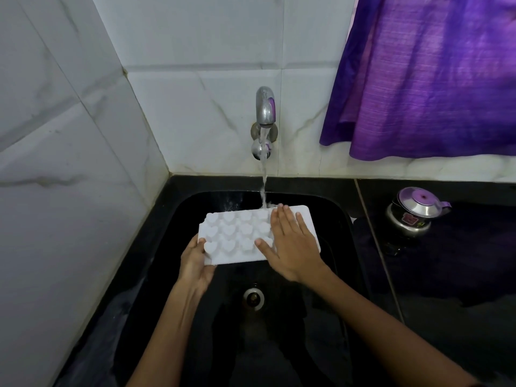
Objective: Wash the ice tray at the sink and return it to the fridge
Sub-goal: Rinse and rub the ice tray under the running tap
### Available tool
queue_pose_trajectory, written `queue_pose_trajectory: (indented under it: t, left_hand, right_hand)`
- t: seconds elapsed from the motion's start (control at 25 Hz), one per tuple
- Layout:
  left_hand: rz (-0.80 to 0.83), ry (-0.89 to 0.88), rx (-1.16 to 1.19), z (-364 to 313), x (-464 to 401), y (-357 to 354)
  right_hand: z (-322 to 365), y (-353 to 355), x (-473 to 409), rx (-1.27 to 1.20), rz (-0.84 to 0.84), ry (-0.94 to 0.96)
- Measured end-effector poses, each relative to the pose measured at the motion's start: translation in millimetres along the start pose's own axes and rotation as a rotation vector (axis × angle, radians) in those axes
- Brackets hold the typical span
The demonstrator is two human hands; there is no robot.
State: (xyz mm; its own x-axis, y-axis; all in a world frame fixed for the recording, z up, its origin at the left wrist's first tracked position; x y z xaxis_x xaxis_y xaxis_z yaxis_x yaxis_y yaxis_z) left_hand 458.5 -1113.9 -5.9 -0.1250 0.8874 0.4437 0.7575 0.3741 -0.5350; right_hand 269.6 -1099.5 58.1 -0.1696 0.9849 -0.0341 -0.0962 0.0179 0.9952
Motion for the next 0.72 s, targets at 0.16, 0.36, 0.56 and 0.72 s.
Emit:
queue_pose_trajectory:
  t: [0.16,0.36,0.56,0.72]
  left_hand:
    - [-0.014,0.007,0.033,10,2,-8]
    - [-0.027,-0.025,0.034,3,-9,4]
    - [0.044,0.025,0.035,17,-8,-9]
    - [0.032,0.026,0.064,19,-9,-10]
  right_hand:
    - [25,0,-19,-0.011,0.004,0.101]
    - [38,-12,23,0.002,0.002,0.240]
    - [21,-5,-13,-0.027,-0.008,0.042]
    - [36,-6,-20,-0.021,-0.018,0.125]
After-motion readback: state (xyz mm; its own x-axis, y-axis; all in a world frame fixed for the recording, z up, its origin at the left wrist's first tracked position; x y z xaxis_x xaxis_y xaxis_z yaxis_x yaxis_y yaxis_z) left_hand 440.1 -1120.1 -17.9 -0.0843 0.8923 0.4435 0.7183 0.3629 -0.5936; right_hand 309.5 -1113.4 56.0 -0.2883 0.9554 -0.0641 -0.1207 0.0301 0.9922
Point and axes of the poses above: each hand's wrist, its own x-axis away from the middle knuckle, its own y-axis out of the back of the hand, z = x × y, the point moved 9 cm from there along -x, towards the middle knuckle, and after that the axes turned 7 degrees about x, right-handed, at the moved point
